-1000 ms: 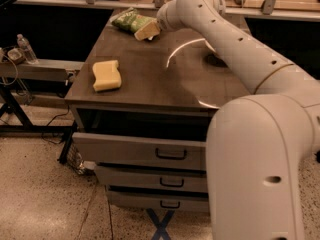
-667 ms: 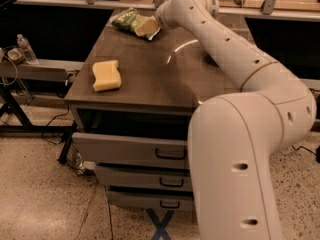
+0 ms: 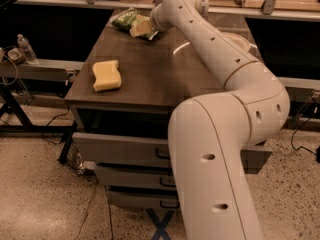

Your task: Move green jalapeno chip bag near sponge

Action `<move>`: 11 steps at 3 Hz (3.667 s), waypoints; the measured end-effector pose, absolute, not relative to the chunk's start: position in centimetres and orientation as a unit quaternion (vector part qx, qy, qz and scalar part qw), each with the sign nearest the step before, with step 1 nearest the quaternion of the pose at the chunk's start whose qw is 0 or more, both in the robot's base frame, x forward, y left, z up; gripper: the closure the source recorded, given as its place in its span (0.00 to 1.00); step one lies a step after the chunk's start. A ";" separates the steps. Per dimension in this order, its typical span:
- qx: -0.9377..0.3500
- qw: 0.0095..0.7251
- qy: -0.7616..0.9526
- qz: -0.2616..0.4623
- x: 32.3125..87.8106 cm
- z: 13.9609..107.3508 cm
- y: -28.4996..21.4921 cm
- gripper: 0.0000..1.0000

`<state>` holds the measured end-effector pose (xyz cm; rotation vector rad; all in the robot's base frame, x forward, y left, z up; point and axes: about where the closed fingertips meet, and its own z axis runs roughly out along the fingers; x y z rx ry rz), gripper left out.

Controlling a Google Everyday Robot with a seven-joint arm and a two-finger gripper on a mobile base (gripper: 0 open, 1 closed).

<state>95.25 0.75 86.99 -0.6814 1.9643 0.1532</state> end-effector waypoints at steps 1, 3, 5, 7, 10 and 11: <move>-0.279 0.489 0.823 0.079 95.1 86.4 1.7 0.17; -0.282 0.469 0.832 0.094 94.9 85.4 2.9 0.70; -0.320 0.482 0.810 0.092 92.2 88.6 3.2 1.00; -0.404 0.486 0.774 0.047 82.5 92.0 1.6 1.00; -0.512 0.414 0.752 0.016 73.8 86.5 1.7 0.43; -0.525 0.408 0.747 0.020 73.2 86.1 2.0 0.20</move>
Offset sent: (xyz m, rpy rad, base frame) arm 0.0032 0.0193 -0.0072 0.0433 0.0929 0.0237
